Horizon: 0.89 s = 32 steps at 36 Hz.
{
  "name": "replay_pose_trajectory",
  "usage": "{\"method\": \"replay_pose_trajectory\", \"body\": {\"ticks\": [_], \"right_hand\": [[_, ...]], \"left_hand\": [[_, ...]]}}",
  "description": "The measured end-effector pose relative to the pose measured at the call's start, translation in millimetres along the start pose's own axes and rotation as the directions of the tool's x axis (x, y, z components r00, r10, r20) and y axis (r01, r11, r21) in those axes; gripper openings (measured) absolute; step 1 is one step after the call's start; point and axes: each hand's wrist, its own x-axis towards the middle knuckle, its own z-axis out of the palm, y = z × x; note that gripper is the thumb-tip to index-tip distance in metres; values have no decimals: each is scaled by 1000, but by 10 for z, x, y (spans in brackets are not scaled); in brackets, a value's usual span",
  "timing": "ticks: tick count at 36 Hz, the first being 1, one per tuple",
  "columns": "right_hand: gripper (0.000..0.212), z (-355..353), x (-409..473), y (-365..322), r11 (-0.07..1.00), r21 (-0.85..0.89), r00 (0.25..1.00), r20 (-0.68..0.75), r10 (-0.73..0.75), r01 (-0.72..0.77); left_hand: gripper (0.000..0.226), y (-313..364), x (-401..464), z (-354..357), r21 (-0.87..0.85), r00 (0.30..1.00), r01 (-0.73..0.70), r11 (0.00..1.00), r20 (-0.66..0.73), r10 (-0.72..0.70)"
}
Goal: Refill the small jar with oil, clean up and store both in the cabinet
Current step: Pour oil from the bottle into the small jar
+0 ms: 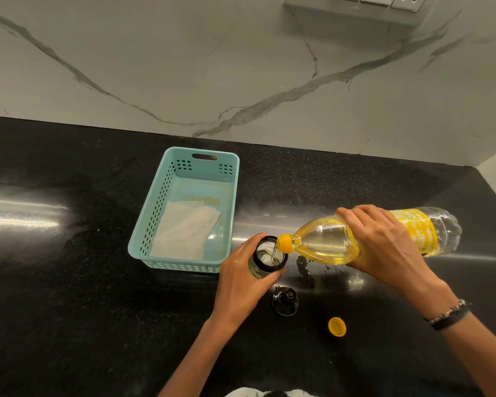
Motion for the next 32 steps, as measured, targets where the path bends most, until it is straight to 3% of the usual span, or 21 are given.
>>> {"method": "replay_pose_trajectory", "body": {"ticks": [32], "right_hand": [[84,-33,-6,-10,1000,-2,1000,-23,0,0]], "left_hand": [[60,2,-1,6,-26,1000,-17,1000,-9,17]]}}
